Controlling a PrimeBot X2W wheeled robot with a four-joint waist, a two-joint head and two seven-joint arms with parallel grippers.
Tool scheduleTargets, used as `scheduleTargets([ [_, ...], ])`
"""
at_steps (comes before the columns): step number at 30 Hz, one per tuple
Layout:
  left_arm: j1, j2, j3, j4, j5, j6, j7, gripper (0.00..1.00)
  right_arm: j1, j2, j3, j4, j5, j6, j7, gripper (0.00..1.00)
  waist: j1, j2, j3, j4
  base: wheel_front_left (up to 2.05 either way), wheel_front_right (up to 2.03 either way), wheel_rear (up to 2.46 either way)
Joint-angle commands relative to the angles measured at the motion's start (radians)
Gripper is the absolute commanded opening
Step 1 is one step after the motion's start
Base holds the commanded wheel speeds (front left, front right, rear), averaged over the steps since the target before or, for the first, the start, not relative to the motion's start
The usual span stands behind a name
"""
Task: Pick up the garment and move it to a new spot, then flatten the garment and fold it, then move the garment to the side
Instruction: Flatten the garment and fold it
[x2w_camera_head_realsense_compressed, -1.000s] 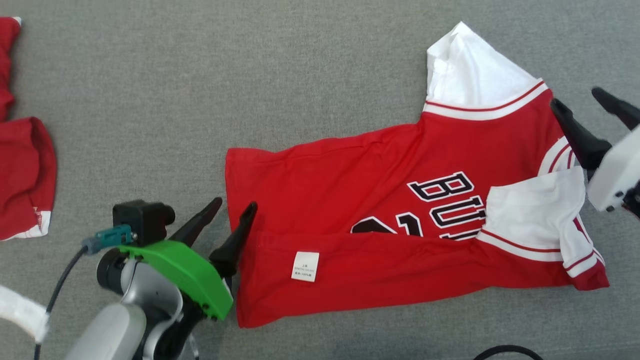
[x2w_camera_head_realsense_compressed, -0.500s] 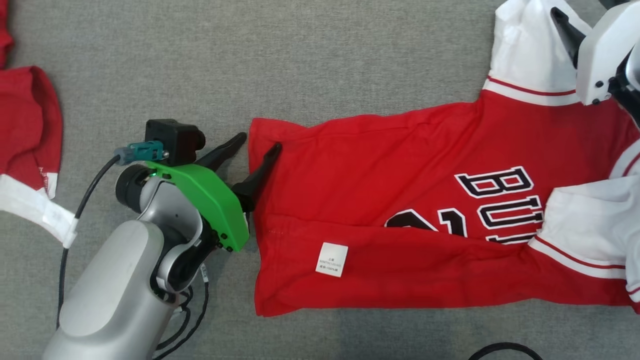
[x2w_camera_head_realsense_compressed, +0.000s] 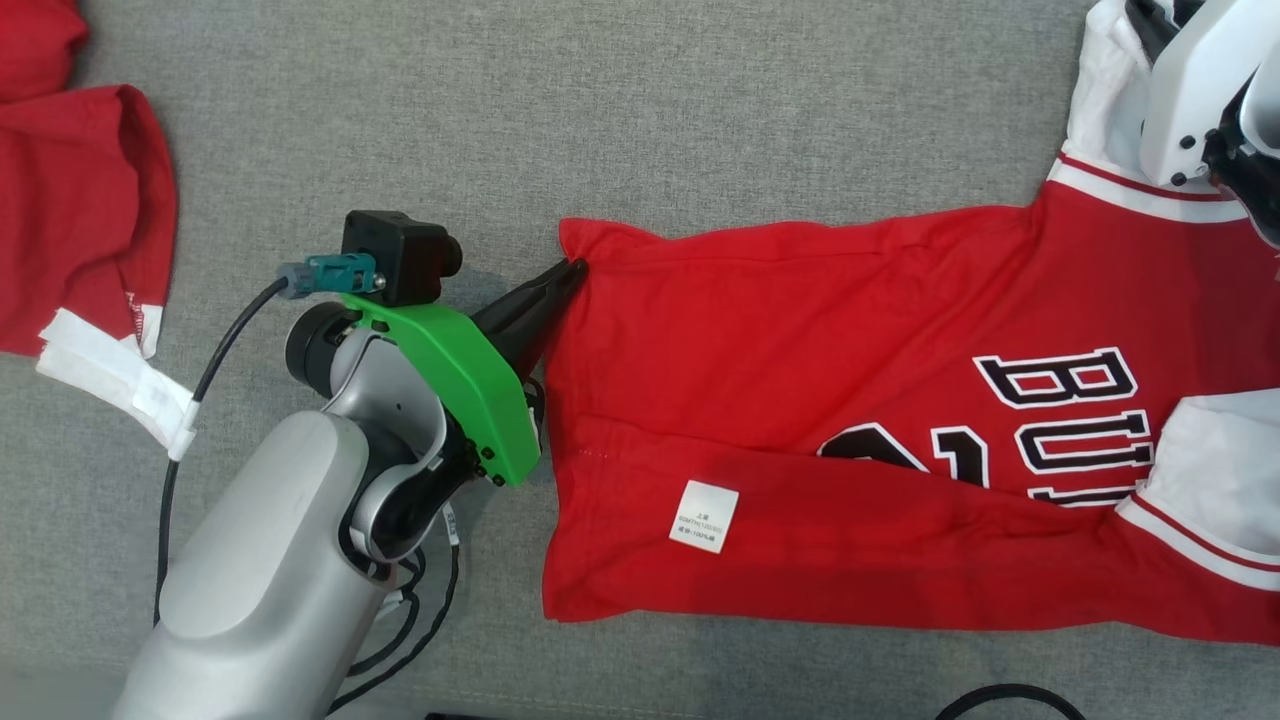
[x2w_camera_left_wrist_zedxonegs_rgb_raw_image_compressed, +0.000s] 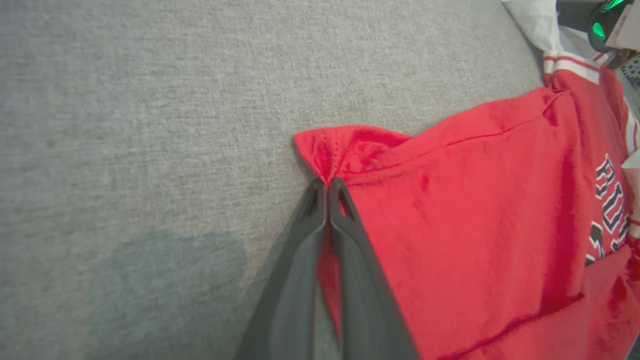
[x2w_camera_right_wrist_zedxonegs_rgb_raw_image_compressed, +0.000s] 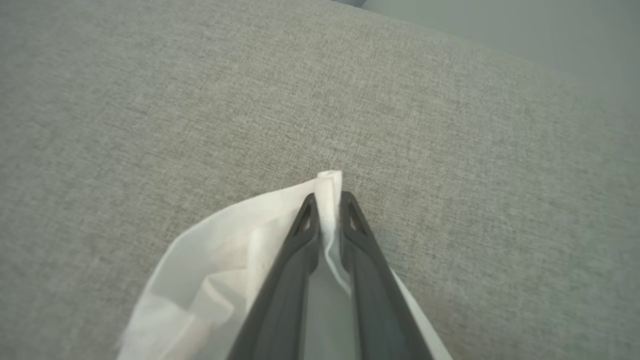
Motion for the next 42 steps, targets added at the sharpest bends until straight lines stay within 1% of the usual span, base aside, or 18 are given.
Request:
scheduleTargets([
  [1, 0.005, -0.003, -0.007, 0.013, -0.004, -0.004, -0.002, 0.0, 0.01, 0.005, 0.016, 0.018, 0.018, 0.0, -0.001, 0.0, -0.0001, 0.0, -0.005, -0.005, 0.0, 0.0, 0.0],
  [4, 0.001, -0.006, 0.008, 0.017, -0.012, -0.006, -0.028, 0.0, -0.005, -0.017, 0.017, 0.015, 0.046, -0.001, -0.036, 0.0, -0.0001, 0.0, -0.015, -0.014, 0.0, 0.0, 0.0],
  [7, -0.022, -0.002, 0.039, 0.029, -0.008, 0.01, -0.069, 0.0, -0.02, -0.042, -0.004, 0.029, 0.059, -0.001, -0.102, 0.0, -0.0001, 0.0, -0.036, -0.027, 0.0, 0.0, 0.0],
  [11, -0.034, 0.002, 0.069, 0.044, -0.008, 0.03, -0.099, 0.0, -0.028, -0.056, -0.025, 0.038, 0.037, -0.001, -0.167, 0.0, -0.0001, 0.0, -0.054, -0.034, 0.0, 0.0, 0.0],
  [18, -0.043, 0.007, 0.087, 0.078, -0.006, 0.045, -0.125, 0.0, -0.027, -0.038, -0.054, 0.062, 0.029, -0.001, -0.258, 0.0, -0.0001, 0.0, -0.092, -0.045, 0.0, 0.0, 0.0],
  [21, -0.036, 0.004, 0.096, 0.09, -0.006, 0.05, -0.146, 0.0, -0.006, -0.032, -0.042, 0.045, 0.048, -0.001, -0.284, 0.0, -0.0001, 0.0, -0.109, -0.052, 0.0, 0.0, 0.0],
  [23, -0.024, 0.002, 0.093, 0.093, -0.004, 0.048, -0.155, 0.0, 0.024, -0.039, -0.021, 0.022, 0.071, -0.001, -0.295, 0.0, -0.0001, 0.0, -0.124, -0.055, 0.0, 0.0, 0.0],
  [28, 0.043, 0.003, 0.076, 0.066, -0.005, 0.046, -0.174, 0.0, 0.15, -0.089, 0.009, -0.108, 0.153, -0.001, -0.333, 0.0, -0.0001, 0.0, -0.175, -0.065, 0.0, 0.0, 0.0],
  [33, 0.17, 0.03, 0.081, -0.035, -0.022, 0.07, -0.195, 0.0, 0.362, -0.121, -0.033, -0.312, 0.227, -0.001, -0.347, 0.0, -0.0001, 0.0, -0.222, -0.102, 0.0, 0.0, 0.0],
  [37, 0.281, 0.064, 0.096, -0.141, -0.034, 0.109, -0.201, 0.0, 0.578, -0.105, -0.12, -0.482, 0.252, -0.001, -0.331, 0.0, -0.0001, 0.0, -0.258, -0.129, 0.0, 0.0, 0.0],
  [39, 0.332, 0.077, 0.105, -0.193, -0.048, 0.131, -0.198, 0.0, 0.682, -0.082, -0.17, -0.558, 0.255, -0.001, -0.326, 0.0, -0.0001, 0.0, -0.269, -0.145, 0.0, 0.0, 0.0],
  [40, 0.332, 0.077, 0.105, -0.193, -0.048, 0.131, -0.198, 0.0, 0.682, -0.082, -0.17, -0.558, 0.255, -0.001, -0.326, 0.0, -0.0001, 0.0, -0.269, -0.145, 0.0, 0.0, 0.0],
  [42, 0.377, 0.087, 0.121, -0.237, -0.056, 0.158, -0.202, 0.0, 0.775, -0.042, -0.208, -0.626, 0.243, -0.001, -0.318, 0.0, -0.0001, 0.0, -0.275, -0.162, 0.0, 0.0, 0.0],
])
